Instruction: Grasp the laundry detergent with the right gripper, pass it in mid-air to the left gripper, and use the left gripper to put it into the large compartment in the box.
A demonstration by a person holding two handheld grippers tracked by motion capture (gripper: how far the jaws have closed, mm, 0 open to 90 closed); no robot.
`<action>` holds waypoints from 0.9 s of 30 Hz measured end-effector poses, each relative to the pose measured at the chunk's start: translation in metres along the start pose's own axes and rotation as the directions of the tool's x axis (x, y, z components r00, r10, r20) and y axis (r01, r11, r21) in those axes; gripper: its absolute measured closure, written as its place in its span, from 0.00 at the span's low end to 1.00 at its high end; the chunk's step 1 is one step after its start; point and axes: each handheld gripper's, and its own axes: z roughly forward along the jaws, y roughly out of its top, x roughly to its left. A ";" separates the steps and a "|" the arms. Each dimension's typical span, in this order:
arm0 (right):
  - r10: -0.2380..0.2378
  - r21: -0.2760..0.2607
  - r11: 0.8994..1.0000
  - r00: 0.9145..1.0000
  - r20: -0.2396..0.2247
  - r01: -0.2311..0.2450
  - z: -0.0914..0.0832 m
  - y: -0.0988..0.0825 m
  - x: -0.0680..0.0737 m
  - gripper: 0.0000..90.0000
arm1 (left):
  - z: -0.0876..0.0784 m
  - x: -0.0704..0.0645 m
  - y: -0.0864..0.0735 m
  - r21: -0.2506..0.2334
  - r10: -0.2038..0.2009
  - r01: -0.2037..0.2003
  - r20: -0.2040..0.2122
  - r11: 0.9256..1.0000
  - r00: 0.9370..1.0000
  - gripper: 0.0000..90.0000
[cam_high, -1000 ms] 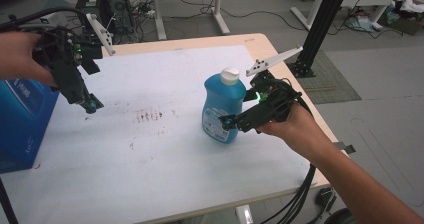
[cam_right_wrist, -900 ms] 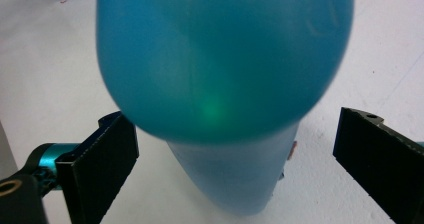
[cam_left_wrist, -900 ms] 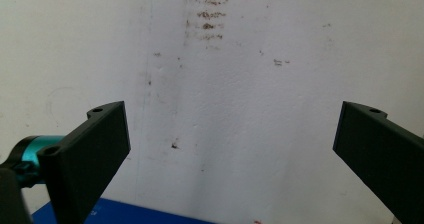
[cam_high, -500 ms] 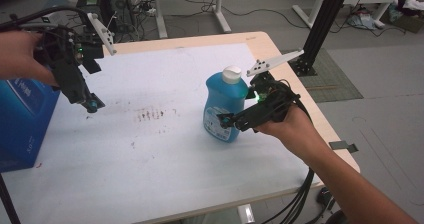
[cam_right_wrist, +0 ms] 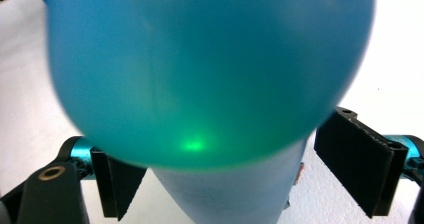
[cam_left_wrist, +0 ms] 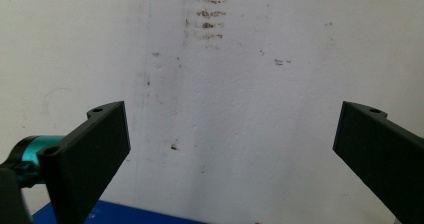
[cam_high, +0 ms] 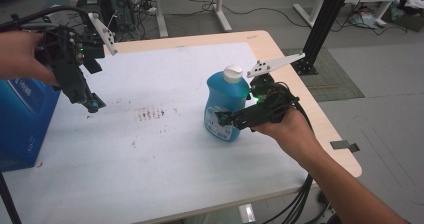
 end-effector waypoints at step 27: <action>-0.032 -0.066 0.997 0.999 0.032 0.034 0.005 -0.007 0.004 0.43 | 0.000 0.000 -0.004 -0.009 -0.001 0.001 0.003 1.000 1.000 0.02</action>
